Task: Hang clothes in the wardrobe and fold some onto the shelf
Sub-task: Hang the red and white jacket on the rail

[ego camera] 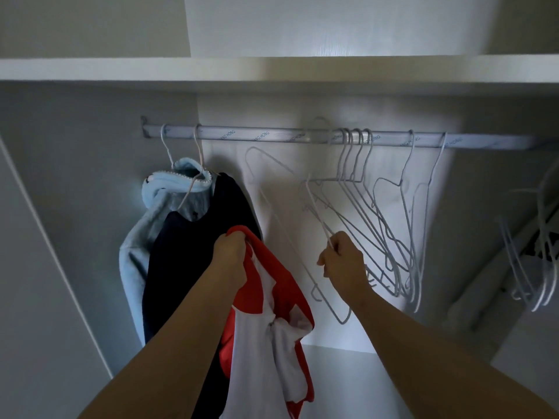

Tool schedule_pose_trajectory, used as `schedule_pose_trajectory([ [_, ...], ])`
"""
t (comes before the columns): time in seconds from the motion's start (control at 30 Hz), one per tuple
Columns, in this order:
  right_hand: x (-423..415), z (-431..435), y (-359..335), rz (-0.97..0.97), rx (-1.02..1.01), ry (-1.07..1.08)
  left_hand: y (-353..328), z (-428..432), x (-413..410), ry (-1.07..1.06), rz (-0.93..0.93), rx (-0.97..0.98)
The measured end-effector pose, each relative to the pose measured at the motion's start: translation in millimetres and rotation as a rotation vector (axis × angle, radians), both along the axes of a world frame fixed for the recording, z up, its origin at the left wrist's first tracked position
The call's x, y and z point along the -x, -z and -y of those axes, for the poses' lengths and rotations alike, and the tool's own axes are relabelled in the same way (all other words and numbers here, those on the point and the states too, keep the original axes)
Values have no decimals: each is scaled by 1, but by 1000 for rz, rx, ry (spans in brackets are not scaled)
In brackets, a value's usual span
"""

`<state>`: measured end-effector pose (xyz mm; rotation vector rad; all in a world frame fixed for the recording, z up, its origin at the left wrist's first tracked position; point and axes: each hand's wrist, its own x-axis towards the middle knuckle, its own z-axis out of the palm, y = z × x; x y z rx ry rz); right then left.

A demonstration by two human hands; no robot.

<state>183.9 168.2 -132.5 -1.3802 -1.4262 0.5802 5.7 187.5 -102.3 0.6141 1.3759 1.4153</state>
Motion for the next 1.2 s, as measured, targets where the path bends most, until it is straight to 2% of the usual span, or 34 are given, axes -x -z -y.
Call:
schedule_pose_trajectory([
  [0.1,7,13,15,-117,39,2,3,7,9,23,-13,6],
  [0.17,14,20,22,-195,135,-34,5,11,15,44,-24,21],
  [0.27,25,34,34,-109,234,-48,12,21,22,81,-42,51],
  [0.33,31,46,42,-8,231,-19,14,29,27,105,-42,67],
  [0.4,37,59,48,-9,212,17,15,37,31,129,-30,68],
  [0.7,58,109,46,-367,182,58,21,68,47,241,-101,67],
  [0.77,64,117,48,-416,183,130,23,76,47,275,-117,82],
  [0.9,67,132,60,-257,209,368,32,79,50,263,-154,112],
  [0.93,65,136,63,-269,204,412,35,76,52,239,-169,123],
  [1.03,58,148,68,-373,177,476,40,70,60,205,-194,185],
  [1.2,53,156,66,-457,157,455,43,64,81,435,-297,369],
])
